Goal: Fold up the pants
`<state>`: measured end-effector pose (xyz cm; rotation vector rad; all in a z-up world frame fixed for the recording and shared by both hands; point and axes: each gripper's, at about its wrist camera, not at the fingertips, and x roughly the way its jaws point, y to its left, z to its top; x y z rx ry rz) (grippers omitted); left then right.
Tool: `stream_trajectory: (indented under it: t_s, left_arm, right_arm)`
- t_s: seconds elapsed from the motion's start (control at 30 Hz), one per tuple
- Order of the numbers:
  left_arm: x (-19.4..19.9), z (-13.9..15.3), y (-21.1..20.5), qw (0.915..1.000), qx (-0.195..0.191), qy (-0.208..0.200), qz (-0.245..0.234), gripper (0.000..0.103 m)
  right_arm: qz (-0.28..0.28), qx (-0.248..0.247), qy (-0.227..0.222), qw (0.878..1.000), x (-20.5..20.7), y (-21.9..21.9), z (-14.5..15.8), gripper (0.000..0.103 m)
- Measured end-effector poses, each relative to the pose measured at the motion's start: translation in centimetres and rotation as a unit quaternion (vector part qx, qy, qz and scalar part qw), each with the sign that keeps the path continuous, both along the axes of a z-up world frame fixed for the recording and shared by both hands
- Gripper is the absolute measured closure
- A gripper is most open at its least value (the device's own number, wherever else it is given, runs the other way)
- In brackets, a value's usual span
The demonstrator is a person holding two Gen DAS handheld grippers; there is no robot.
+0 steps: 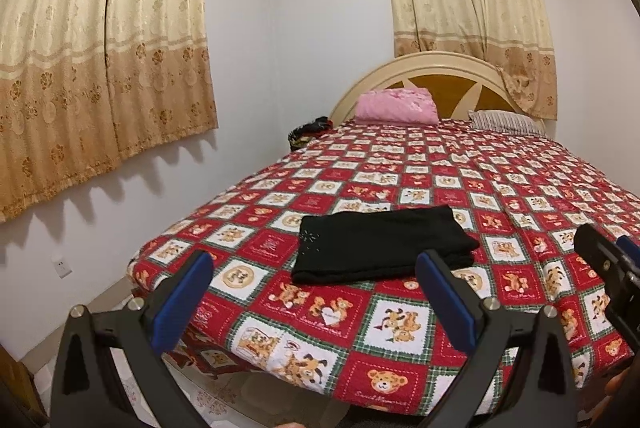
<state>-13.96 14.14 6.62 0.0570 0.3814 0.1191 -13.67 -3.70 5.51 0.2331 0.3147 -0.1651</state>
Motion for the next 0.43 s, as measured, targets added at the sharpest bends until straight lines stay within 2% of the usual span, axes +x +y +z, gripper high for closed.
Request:
stream_trajectory:
  t_s: [0.17,0.33,0.43]
  left_arm:
    - [0.17,-0.01,-0.01,0.9999,0.005,0.008,0.005,0.0]
    - [0.02,0.02,0.03,0.9994,-0.015,0.015,-0.026,0.0]
    - [0.1,-0.05,-0.22,0.9997,-0.004,0.015,-0.019,0.0]
  right_arm:
    - [-0.001,0.0,0.0,1.0,-0.01,-0.01,0.0,0.018]
    - [-0.002,0.002,-0.001,1.0,0.0,-0.02,0.0,0.018]
    - [-0.004,0.003,-0.001,1.0,0.01,-0.07,0.0,0.018]
